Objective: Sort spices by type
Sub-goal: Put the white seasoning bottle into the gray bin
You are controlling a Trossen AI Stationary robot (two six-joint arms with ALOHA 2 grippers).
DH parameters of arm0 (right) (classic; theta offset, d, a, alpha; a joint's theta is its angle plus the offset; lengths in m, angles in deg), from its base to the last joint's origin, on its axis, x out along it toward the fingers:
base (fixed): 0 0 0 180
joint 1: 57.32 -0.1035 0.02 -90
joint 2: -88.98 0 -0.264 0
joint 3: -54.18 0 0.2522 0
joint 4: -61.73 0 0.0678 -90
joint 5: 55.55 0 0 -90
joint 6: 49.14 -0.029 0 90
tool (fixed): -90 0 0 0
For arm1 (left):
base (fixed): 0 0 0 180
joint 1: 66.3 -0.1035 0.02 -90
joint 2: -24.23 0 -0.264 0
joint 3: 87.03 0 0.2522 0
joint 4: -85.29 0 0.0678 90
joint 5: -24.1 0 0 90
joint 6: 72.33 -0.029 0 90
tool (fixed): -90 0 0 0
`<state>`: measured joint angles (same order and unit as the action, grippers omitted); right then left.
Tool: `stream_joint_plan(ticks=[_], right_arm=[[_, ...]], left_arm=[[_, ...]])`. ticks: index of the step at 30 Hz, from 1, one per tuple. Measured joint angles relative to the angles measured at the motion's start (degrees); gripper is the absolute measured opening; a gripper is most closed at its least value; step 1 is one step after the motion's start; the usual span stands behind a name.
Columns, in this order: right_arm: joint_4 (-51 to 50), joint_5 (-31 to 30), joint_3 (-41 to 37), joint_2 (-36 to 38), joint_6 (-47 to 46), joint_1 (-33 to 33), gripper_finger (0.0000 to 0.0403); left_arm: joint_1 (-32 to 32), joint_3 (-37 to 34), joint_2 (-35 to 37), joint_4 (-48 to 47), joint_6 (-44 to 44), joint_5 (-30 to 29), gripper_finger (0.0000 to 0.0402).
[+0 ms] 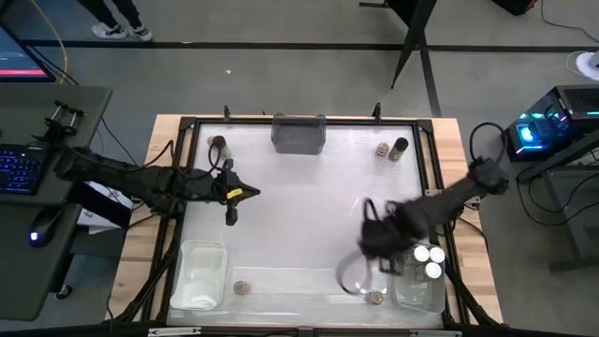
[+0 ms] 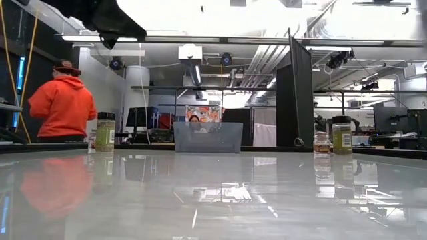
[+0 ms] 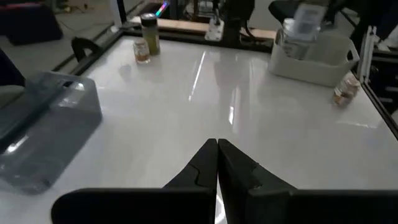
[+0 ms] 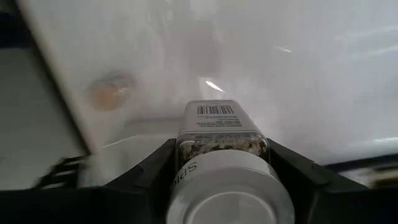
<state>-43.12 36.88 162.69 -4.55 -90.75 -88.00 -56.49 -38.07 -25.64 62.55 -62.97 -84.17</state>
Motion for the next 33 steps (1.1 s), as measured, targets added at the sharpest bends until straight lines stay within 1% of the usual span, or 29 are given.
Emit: stream_joint_plan(ticks=[3,5,8,10,14,18,21,24,27,30,33], right_arm=[[2.0,1.4,0.0,1.3,-8.5,-6.7,0.0194],[1.2,2.4,0.0,1.3,-13.7,-10.3,0.0194],[1.5,2.3,-1.7,1.4,-20.8,-14.1,0.0194],[2.9,3.7,-4.5,1.4,-24.1,-15.8,0.0194],[9.3,6.5,-11.5,1.6,-24.1,-17.2,0.0194],[13.1,4.0,-17.7,3.1,-24.0,-17.0,0.0194],[19.0,4.9,-22.6,4.1,-22.9,-17.1,0.0194],[21.7,5.5,-26.8,5.5,-22.8,-18.0,0.0194],[23.9,5.6,-29.2,6.1,-22.5,-18.8,0.0194],[22.8,4.9,-30.5,6.3,-22.0,-19.8,0.0194],[23.9,4.4,-31.2,6.3,-21.0,-20.7,0.0194]], left_arm=[[-1.0,0.0,0.0,0.0,-0.5,0.0,0.0000],[-1.5,0.0,0.0,0.0,-0.5,0.4,0.0000],[-2.4,0.0,0.0,0.0,-0.6,1.7,0.0000],[-2.8,0.0,0.0,-0.1,-0.6,1.9,0.0000],[-3.7,0.0,0.0,0.0,-0.6,2.3,0.0000],[-4.2,0.0,0.0,0.0,-0.5,2.7,0.0000],[-4.2,0.0,0.0,0.0,-0.4,2.7,0.0000],[-4.2,0.0,0.0,0.0,1.0,2.7,0.0000],[-4.2,0.0,0.0,-0.1,1.5,2.7,0.0000],[-4.2,0.0,0.0,-0.1,2.5,2.7,0.0000],[-4.2,0.0,0.0,-0.1,2.5,2.7,0.0000]])
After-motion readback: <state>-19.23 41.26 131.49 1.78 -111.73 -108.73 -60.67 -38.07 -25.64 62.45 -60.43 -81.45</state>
